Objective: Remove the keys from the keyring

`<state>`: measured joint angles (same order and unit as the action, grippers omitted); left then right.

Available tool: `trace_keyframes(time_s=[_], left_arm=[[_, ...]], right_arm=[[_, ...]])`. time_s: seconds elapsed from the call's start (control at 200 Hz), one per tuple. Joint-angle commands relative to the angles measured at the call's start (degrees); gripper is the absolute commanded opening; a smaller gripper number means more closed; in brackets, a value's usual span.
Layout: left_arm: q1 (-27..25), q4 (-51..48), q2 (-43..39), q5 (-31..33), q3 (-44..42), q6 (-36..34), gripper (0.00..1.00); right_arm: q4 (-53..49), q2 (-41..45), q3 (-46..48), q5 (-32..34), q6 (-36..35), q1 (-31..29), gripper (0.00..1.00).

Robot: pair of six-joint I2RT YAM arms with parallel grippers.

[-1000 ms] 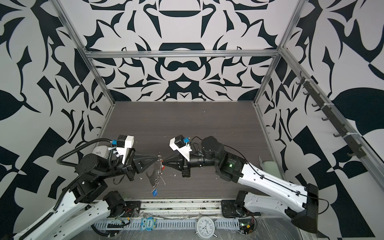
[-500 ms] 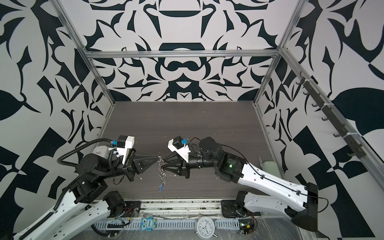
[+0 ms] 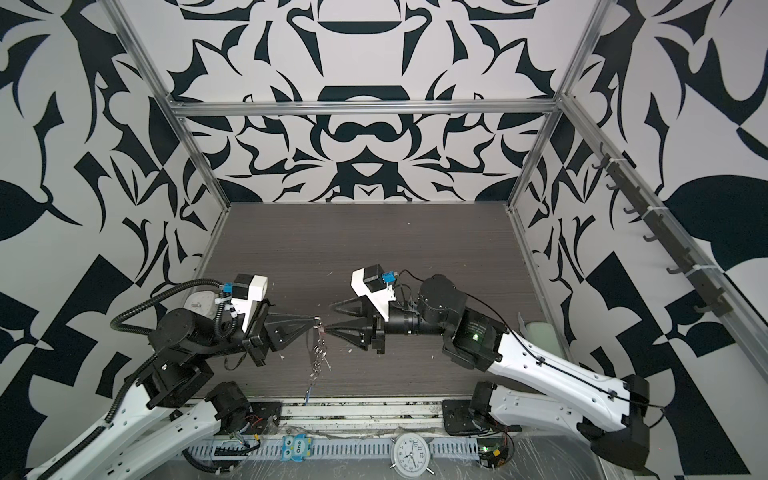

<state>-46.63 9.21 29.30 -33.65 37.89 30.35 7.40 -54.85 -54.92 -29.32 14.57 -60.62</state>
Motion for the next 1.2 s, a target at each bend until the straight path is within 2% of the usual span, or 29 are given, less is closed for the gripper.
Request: trace_keyframes(time_s=[0.0, 0.17, 0.33, 0.715, 0.83, 1.015, 1.15, 1.195], left_arm=[[-0.2, 2.7, -0.1, -0.9, 0.2, -0.2, 0.00], [-0.2, 3.0, -0.4, -1.1, 0.0, -0.3, 0.00], [-0.2, 3.5, -0.2, -1.0, -0.2, 0.0, 0.00], [-0.2, 3.9, -0.3, -0.6, -0.4, -0.2, 0.00], [-0.2, 3.9, 0.1, -0.5, -0.1, -0.4, 0.00], [-0.2, 4.0, 0.5, -0.5, -0.2, -0.3, 0.00], [-0.2, 1.1, 0.4, 0.0, 1.1, -0.1, 0.00], [-0.2, -0.9, 0.2, 0.3, 1.7, -0.4, 0.10]], right_arm=[[6.5, -0.3, 0.3, -1.0, 3.0, -0.3, 0.45], [6.6, -0.7, 0.4, -0.9, 3.6, -0.4, 0.39], [6.3, -1.2, 0.4, -1.0, 3.7, -0.4, 0.28], [6.1, -2.4, 0.6, -1.7, 3.8, -0.4, 0.28], [5.4, -2.7, 0.1, -2.0, 3.3, -0.4, 0.21], [4.5, -2.8, 0.0, -1.8, 2.8, -0.4, 0.00], [2.3, -1.6, -0.1, 0.3, 1.8, -0.4, 0.00], [0.7, -1.2, -0.3, 1.3, 1.3, -0.4, 0.00]])
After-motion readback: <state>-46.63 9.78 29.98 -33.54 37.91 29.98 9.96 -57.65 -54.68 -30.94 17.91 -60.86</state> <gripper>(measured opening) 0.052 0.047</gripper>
